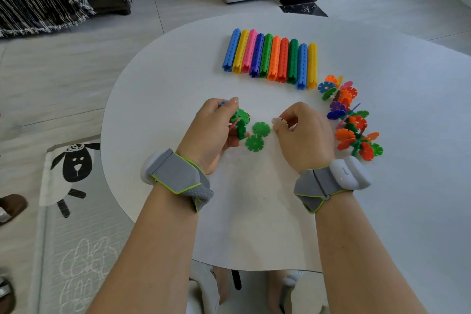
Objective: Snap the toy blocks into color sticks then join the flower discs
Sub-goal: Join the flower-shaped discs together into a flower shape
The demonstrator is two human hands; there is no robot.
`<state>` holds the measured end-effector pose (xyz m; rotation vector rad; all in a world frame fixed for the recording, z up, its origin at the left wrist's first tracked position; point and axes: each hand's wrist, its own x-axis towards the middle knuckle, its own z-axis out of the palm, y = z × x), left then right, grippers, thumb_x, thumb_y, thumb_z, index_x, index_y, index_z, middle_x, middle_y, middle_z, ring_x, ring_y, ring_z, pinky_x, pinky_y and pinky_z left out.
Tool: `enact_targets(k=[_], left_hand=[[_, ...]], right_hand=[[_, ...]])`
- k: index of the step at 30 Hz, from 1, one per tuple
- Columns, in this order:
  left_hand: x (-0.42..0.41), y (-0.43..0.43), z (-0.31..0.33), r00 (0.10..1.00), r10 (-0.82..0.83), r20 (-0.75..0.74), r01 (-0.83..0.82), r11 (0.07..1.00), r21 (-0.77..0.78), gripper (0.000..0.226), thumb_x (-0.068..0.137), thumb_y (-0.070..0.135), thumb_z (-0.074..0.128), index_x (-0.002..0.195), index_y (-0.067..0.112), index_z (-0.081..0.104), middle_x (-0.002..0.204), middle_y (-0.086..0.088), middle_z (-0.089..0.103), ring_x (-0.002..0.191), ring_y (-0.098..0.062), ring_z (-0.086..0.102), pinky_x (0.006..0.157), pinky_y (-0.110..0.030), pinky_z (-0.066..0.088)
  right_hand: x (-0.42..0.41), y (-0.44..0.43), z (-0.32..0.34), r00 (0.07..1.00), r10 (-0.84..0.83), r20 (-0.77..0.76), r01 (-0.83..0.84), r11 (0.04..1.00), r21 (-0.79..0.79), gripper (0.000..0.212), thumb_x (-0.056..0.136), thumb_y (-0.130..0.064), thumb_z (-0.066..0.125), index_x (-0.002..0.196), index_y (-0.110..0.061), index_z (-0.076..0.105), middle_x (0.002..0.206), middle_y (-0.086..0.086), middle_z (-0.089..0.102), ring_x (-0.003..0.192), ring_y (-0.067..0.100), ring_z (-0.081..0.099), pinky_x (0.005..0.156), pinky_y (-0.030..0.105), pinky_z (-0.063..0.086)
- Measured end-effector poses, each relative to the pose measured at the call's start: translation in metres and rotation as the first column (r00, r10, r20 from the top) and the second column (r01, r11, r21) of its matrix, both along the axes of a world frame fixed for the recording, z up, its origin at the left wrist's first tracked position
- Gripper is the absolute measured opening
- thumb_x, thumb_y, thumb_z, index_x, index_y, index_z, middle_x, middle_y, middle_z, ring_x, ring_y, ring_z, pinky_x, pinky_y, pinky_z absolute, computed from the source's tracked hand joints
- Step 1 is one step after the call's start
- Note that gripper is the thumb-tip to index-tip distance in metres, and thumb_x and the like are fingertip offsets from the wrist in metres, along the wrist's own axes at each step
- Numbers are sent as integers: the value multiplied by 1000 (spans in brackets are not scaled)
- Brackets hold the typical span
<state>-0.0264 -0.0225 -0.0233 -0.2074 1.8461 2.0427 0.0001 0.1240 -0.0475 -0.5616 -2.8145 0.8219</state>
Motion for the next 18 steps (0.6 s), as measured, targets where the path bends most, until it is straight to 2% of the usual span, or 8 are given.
enact_targets(k=[2,4,6,10,13,16,18], left_hand=[[0,1,1,1000,21,4,-21,1000,11,17,99,24,41,94,10,50,75,-5,55,56,-17,55,50,-26,36],[-1,4,2,1000,26,2,-26,1000,0,20,100,26,39,97,9,50,76,-8,55,55,-17,53,51,-27,35],[-1,6,3,1000,18,2,-18,1000,-10,24,100,28,38,97,9,52,82,-12,55,55,-18,52,53,-28,36],[2,9,3,999,13,48,-14,1000,11,33,100,37,35,90,12,55,75,-9,55,55,-18,51,55,-28,39],[2,8,4,997,43,69,-46,998,53,35,99,41,36,88,12,54,70,-7,56,53,-16,51,53,-28,40],[1,8,4,997,41,63,-45,997,64,32,99,38,38,88,12,54,70,-7,56,54,-15,53,55,-28,42],[2,8,3,998,32,46,-35,998,59,30,99,36,38,90,12,54,70,-7,57,51,-13,54,56,-28,43]], right_hand=[[6,-2,5,995,-13,-98,-1,990,-140,13,91,-29,61,81,-22,56,73,-11,57,76,15,58,67,29,48],[14,-7,13,979,-14,-205,-58,939,-338,12,89,-25,65,80,-17,63,69,-9,64,67,10,64,67,28,52],[21,-15,16,967,40,-251,-145,898,-415,11,90,-25,63,82,-18,66,69,-8,68,61,4,65,67,25,53],[29,-21,15,961,167,-221,-245,885,-395,20,98,-25,48,92,-18,66,72,-11,65,57,2,59,60,9,42],[30,-20,12,958,208,-197,-263,913,-313,25,99,-23,45,103,-15,68,73,-14,58,63,2,52,64,11,40],[29,-20,8,953,137,-270,-221,924,-312,16,95,-22,55,96,-17,70,66,-18,59,57,0,54,60,9,42],[29,-21,6,948,100,-304,-201,925,-323,13,93,-21,58,90,-17,70,63,-15,60,55,3,56,58,15,46]])
